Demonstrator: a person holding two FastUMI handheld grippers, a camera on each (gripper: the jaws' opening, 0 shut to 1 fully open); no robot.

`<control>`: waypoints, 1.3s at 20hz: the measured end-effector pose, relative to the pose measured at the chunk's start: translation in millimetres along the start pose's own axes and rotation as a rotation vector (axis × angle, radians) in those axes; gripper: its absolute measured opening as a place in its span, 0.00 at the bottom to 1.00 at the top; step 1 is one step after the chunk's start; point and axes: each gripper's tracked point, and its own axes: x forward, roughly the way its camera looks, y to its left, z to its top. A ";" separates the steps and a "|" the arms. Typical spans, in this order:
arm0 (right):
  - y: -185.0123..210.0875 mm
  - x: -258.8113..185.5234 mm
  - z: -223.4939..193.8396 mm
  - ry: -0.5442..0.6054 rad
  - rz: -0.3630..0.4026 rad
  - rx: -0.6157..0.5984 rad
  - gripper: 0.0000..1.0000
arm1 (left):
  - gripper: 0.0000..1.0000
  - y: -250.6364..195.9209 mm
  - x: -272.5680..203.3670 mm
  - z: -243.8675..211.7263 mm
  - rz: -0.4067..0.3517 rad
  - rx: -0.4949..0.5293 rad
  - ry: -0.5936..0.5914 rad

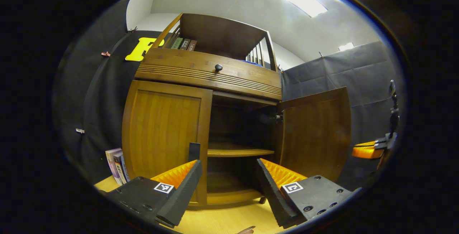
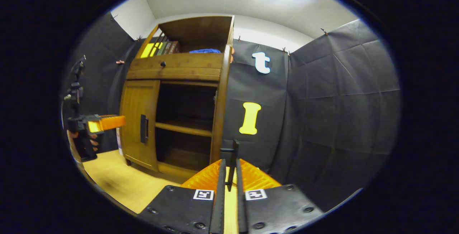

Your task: Open the right door of the double-door shoe cabinet with the right hand, and open the left door with the left hand.

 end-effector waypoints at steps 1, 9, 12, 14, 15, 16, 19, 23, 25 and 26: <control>-1.6 -5.3 8.1 -0.029 -0.001 0.009 0.33 | 0.94 6.6 8.0 1.1 0.017 0.023 -0.004; 14.1 -29.9 29.1 -0.093 0.012 0.018 0.95 | 0.92 56.5 87.1 -26.5 0.111 0.063 0.003; 8.7 -29.7 37.2 -0.113 -0.006 0.032 0.94 | 0.92 77.4 111.2 -40.5 0.145 0.065 0.020; 4.5 -27.1 41.9 -0.128 -0.021 0.049 0.94 | 0.90 88.4 123.4 -51.6 0.157 0.064 0.034; 1.1 -25.2 41.8 -0.132 -0.032 0.053 0.95 | 0.90 91.2 128.9 -57.0 0.151 0.063 0.043; -2.9 -23.2 42.3 -0.133 -0.047 0.052 0.95 | 0.89 93.0 133.7 -61.7 0.148 0.060 0.050; -10.1 -17.6 37.2 -0.122 -0.081 0.041 0.95 | 0.86 96.6 144.1 -73.9 0.145 0.056 0.070; -19.4 -15.4 37.4 -0.130 -0.112 0.031 0.95 | 0.70 101.4 147.1 -78.5 0.150 0.035 0.064; -25.5 -15.1 37.2 -0.137 -0.141 0.014 0.95 | 0.60 92.4 150.5 -78.5 0.105 0.022 0.062; -26.6 -14.6 36.7 -0.138 -0.146 0.010 0.94 | 0.48 93.2 151.2 -79.3 0.120 0.028 0.062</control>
